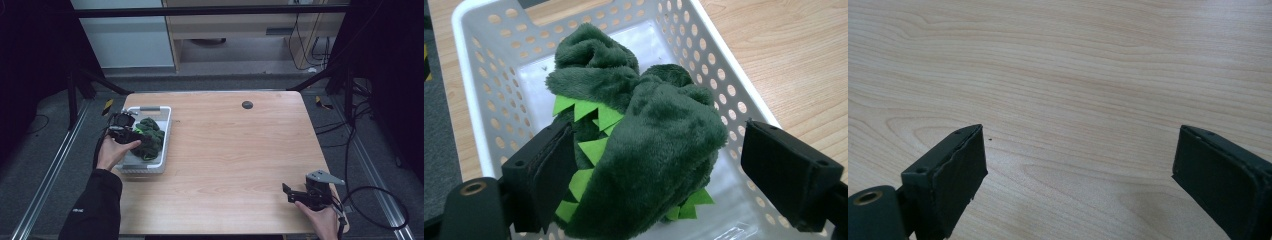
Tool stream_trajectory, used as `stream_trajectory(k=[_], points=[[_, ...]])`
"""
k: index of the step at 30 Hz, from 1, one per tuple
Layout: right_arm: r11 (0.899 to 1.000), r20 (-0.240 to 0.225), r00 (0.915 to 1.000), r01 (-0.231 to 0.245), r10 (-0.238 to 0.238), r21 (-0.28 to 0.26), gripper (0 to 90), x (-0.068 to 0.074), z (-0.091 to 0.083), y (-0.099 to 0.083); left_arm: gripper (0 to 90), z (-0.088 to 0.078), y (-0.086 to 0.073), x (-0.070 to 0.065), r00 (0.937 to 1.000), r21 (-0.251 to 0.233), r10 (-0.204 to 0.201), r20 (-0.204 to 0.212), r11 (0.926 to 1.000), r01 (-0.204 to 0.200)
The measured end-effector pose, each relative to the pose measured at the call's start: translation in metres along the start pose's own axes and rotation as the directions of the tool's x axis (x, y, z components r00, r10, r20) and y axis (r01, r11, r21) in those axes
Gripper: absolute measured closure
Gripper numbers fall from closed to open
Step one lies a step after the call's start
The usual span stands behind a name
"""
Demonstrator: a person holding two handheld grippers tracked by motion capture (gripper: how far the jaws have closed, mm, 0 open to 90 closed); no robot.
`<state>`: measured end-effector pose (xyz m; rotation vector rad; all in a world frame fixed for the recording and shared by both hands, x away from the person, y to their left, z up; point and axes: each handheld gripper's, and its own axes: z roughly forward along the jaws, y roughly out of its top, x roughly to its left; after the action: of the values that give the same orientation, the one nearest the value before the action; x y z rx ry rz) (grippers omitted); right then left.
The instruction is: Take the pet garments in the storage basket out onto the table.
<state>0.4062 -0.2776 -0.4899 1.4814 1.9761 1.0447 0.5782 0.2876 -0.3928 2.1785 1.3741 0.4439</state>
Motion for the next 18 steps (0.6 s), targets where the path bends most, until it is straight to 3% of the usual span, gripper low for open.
stream_trajectory(k=[9, 18], points=[[1.0, -0.011, 0.9999, -0.002, 0.002, 0.005, 6.7, 0.001, 0.0, 0.0, 11.1, 0.014, 0.002, -0.003, 0.9996, 0.051, 0.027, 0.005, 0.9983, -0.027], [1.0, -0.011, 0.9999, 0.002, -0.002, 0.011, 6.2, 0.001, 0.001, 0.0, 11.5, 0.025, -0.002, 0.0, 0.9996, 0.094, 0.026, -0.009, 0.9953, -0.025]])
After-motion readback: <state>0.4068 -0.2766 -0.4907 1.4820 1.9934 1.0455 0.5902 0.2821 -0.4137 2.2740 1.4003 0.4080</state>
